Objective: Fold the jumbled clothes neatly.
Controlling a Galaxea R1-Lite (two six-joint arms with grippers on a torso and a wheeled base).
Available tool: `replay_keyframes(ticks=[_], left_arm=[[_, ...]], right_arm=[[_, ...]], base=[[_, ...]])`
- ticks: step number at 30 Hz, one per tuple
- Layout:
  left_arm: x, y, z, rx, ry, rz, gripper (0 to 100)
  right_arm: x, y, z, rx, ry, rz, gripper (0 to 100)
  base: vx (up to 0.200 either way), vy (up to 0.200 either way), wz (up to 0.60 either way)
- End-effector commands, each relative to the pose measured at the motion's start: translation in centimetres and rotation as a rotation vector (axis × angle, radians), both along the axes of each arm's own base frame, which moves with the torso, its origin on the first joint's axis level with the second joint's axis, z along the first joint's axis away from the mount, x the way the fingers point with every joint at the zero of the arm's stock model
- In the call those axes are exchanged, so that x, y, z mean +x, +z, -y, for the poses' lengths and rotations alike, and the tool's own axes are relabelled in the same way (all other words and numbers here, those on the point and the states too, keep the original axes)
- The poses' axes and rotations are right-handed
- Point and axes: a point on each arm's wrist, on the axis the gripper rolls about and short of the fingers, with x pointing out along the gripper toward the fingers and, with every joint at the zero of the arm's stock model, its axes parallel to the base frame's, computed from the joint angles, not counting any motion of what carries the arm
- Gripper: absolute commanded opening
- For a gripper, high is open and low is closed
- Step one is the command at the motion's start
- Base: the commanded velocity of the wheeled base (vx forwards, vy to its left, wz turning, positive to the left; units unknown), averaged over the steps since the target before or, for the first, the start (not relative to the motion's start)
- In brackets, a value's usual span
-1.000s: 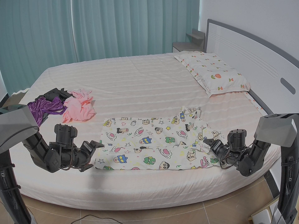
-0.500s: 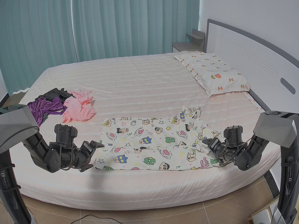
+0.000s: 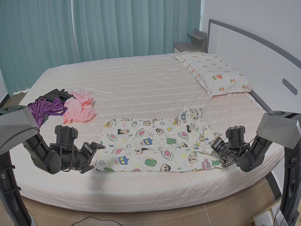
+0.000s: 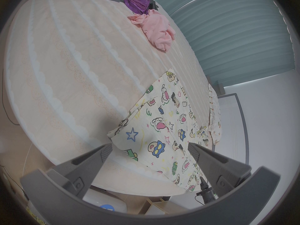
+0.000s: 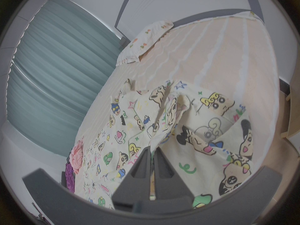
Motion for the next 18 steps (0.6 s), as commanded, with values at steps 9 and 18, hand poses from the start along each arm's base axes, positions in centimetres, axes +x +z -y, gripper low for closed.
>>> replay_keyframes(ticks=[9,18], left_arm=[[0.1,0.0,-0.1,-0.001,0.004,0.001,100],[0.1,-0.1,-0.1,-0.002,0.003,-0.001,100]], right_arm=[[-1.8,1.8,-1.9,-0.139,-0.090,0.057,0],[-3.8,1.2,-4.3,-0.233,-0.066,0.043,0]], base=[[0.000,0.000,0.00],[0.000,0.000,0.00]])
